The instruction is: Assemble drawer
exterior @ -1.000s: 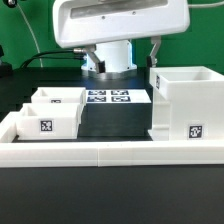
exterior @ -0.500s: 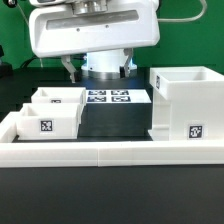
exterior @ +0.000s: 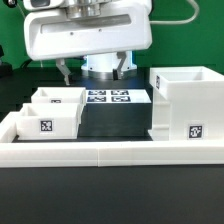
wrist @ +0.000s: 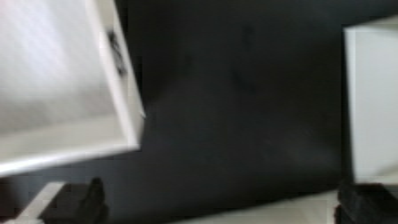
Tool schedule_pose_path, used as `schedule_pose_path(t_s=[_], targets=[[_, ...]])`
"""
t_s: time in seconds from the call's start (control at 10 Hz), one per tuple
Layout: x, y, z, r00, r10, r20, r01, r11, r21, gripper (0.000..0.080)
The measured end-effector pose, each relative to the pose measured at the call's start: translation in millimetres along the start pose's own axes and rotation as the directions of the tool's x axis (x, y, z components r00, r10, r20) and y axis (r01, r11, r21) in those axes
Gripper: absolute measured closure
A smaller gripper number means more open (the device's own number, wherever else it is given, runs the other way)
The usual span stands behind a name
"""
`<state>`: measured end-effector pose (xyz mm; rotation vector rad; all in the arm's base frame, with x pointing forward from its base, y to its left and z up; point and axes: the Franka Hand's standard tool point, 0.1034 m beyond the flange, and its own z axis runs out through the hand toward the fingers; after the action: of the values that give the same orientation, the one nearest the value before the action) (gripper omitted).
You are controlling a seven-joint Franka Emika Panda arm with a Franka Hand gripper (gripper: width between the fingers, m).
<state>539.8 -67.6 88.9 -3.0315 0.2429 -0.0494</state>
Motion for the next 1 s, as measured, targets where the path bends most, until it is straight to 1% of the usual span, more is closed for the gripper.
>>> schedule_pose_path(t_s=[0.2,0.4,0.6,0.7,1.0], targets=[[-10.0,16.7,16.1,1.0,0.022,0.011,-0.021,1.0,-0.021,0.015],[-11.5,33.0,31.2,1.0,-0.002,0.003,0.002,0.999,-0.042,0.015],[-13.3,38.0,42.9,0.999,-0.027,-0.02,0.026,0.998,-0.065,0.015],[-15.8,38.7,48.5,0.999,-0.035,-0.021,0.033,0.997,-0.071,0.015],[-23.4,37.6,59.9,0.998,-0.07,-0.001,0.07,0.995,-0.075,0.015]])
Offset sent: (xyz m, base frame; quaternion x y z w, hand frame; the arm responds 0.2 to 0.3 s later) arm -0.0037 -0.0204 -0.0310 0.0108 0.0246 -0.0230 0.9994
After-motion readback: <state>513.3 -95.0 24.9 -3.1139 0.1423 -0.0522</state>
